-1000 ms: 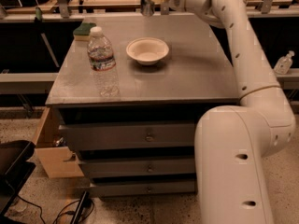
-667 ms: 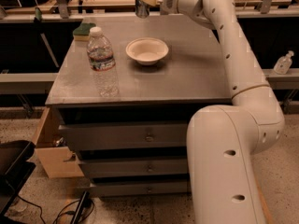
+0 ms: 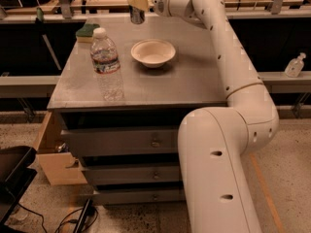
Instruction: Move redbull can near sponge
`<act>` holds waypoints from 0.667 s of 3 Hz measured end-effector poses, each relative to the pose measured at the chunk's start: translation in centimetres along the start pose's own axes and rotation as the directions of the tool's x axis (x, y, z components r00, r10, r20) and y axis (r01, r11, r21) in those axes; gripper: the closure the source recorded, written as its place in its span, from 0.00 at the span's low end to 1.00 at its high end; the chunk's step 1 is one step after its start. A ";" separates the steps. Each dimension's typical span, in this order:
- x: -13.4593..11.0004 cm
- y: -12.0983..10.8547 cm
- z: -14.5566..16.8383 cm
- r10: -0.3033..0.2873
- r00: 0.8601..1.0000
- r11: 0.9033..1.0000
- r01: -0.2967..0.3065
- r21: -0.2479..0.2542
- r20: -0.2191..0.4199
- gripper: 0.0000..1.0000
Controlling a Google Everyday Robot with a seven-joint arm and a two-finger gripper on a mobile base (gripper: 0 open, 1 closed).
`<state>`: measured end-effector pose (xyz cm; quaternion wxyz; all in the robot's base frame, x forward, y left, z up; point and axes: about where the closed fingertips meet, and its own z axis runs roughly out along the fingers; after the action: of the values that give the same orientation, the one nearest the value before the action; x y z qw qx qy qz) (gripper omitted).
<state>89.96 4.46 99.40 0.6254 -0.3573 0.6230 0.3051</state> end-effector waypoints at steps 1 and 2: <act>1.0 1.1 1.8 0.004 0.999 1.000 -0.004 -0.018 -0.036 1.00; 3.0 2.8 4.7 0.043 0.997 0.997 -0.047 -0.055 -0.071 1.00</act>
Offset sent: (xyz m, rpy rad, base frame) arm 0.0159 0.0502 -0.0291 -0.0455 0.0868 0.0495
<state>90.38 9.75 96.11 0.5861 -0.3711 0.6433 0.3239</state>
